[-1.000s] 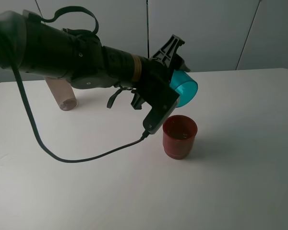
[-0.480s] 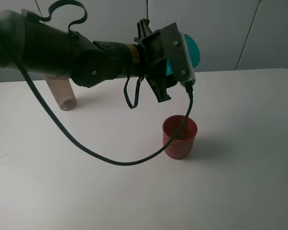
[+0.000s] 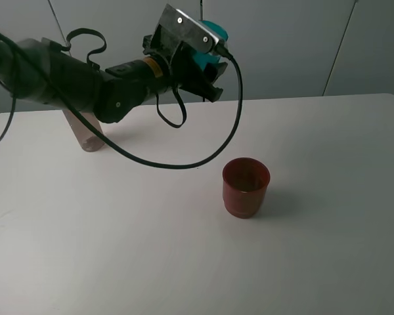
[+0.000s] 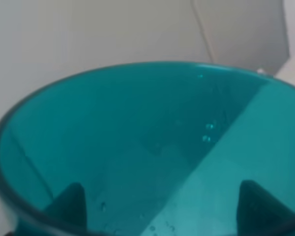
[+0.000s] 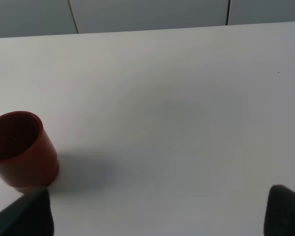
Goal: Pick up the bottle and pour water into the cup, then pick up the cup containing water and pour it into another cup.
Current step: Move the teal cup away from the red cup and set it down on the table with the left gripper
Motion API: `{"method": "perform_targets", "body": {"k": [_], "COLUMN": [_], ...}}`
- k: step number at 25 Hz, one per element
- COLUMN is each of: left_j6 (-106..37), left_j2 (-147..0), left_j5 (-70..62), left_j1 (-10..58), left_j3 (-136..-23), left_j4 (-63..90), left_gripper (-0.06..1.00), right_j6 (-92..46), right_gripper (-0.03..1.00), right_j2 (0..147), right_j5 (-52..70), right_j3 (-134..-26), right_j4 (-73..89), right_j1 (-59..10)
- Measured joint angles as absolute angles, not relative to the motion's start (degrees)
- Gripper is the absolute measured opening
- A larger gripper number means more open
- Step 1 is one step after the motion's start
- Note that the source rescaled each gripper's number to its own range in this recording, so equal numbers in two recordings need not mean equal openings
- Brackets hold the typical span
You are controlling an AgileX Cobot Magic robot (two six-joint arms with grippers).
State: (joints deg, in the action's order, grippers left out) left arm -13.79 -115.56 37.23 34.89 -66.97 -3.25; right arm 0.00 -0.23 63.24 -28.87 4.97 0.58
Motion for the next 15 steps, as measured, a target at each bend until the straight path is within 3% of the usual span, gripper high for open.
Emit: {"method": "perform_targets", "body": {"k": [15], "left_j6": [-10.73], "left_j2": [-135.08], "left_j5": [60.84], "left_j1": [29.22], "left_j3": [-66.97], "left_j4": [4.60], "left_gripper": [0.06], "right_j6": [-0.39], "right_gripper": [0.00], "right_j2": [-0.23], "right_j5": [63.24], "right_j3": [-28.87], "right_j4": [4.97], "right_j1": [0.58]}}
